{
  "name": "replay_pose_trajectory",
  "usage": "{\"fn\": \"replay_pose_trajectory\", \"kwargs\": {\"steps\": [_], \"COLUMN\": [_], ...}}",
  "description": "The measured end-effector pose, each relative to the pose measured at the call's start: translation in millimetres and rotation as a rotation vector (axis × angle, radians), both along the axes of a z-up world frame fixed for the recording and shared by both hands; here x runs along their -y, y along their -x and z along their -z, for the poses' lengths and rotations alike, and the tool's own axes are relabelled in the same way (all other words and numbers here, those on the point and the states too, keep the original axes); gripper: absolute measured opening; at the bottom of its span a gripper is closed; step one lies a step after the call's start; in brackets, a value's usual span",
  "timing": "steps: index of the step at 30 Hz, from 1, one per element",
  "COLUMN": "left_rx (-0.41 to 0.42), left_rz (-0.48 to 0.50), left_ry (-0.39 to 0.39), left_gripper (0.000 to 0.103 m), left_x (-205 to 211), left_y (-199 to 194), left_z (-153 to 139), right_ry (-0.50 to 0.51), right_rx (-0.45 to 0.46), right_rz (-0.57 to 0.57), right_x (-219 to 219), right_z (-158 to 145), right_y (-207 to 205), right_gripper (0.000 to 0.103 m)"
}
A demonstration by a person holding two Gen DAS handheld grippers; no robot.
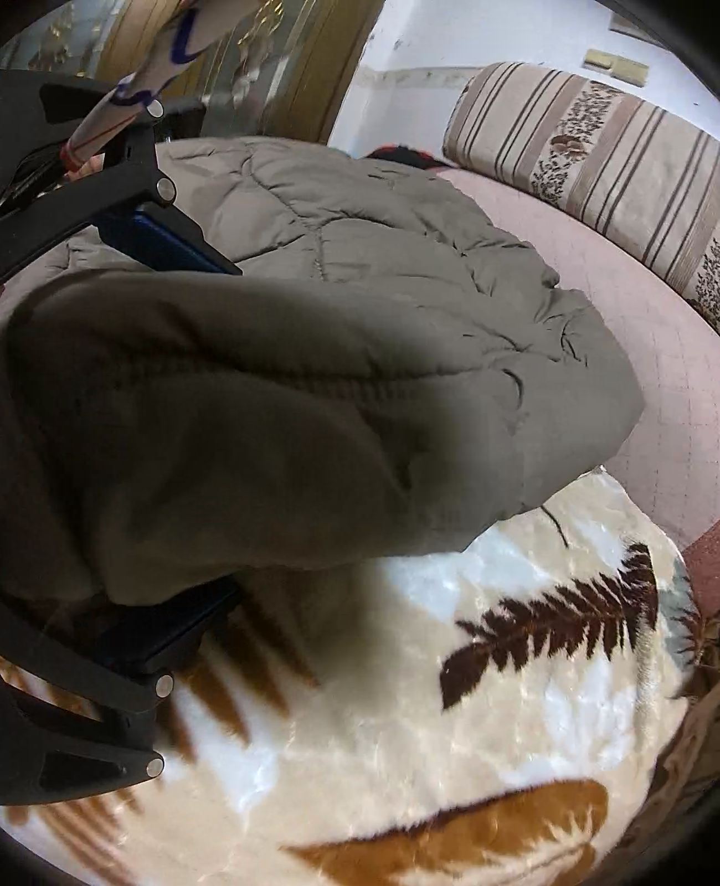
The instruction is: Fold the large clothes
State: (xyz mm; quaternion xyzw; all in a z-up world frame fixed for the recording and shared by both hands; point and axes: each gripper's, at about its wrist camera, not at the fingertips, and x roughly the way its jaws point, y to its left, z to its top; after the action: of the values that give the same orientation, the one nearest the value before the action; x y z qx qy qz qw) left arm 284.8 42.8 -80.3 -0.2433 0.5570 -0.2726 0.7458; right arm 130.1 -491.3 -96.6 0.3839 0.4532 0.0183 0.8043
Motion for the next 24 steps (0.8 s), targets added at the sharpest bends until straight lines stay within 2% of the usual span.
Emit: {"fn": "replay_pose_trajectory", "kwargs": {"steps": [1,2,4,5,6,9,13,15,17,18,20,21,24], "left_rx": [0.004,0.016,0.059,0.079,0.090,0.110,0.118,0.109,0.065,0.025,-0.015,-0.015,0.022], "left_rz": [-0.015,-0.020,-0.021,-0.016,-0.016,-0.018,-0.019,-0.021,-0.041,-0.066,-0.098,-0.103,-0.116], "left_ry": [0.001,0.000,0.004,-0.002,-0.006,-0.023,-0.022,-0.023,-0.016,-0.013,-0.004,-0.016,-0.155], "left_gripper": [0.088,0.081,0.060,0.058,0.055,0.054,0.054,0.056,0.061,0.068,0.073,0.076,0.084], "left_x": [0.3,-0.6,-1.0,-0.8,-0.9,-3.7,-17.3,-25.2,-32.7,-36.4,-38.9,-37.7,-23.6], "left_y": [3.1,6.5,18.1,24.9,27.7,43.5,75.3,88.8,98.7,98.4,93.6,91.2,87.7], "left_z": [-4.2,-9.7,-29.2,-38.0,-43.9,-62.1,-70.7,-63.1,-42.8,-30.6,-19.9,-21.3,-37.2], "right_ry": [-0.011,-0.056,-0.092,-0.098,-0.101,-0.102,-0.102,-0.098,-0.112,-0.125,-0.150,-0.155,-0.116], "right_rx": [0.000,0.008,0.009,0.014,0.019,0.048,0.091,0.104,0.089,0.078,0.064,0.060,0.041], "right_rz": [0.004,0.005,0.024,0.020,0.021,0.005,-0.034,-0.055,-0.056,-0.049,-0.027,-0.017,0.001], "right_x": [-0.3,-0.7,-2.2,-4.4,-6.7,-13.7,-24.2,-30.7,-32.0,-31.0,-26.6,-25.5,-25.4], "right_z": [-0.8,-1.6,-8.7,-14.6,-21.1,-38.6,-53.3,-49.0,-34.3,-26.9,-12.3,-8.0,-10.4], "right_y": [-0.2,0.2,2.0,3.2,5.4,15.1,42.4,60.6,72.4,75.7,79.6,78.6,74.2], "right_gripper": [0.100,0.085,0.072,0.060,0.053,0.046,0.044,0.044,0.044,0.044,0.045,0.047,0.054]}}
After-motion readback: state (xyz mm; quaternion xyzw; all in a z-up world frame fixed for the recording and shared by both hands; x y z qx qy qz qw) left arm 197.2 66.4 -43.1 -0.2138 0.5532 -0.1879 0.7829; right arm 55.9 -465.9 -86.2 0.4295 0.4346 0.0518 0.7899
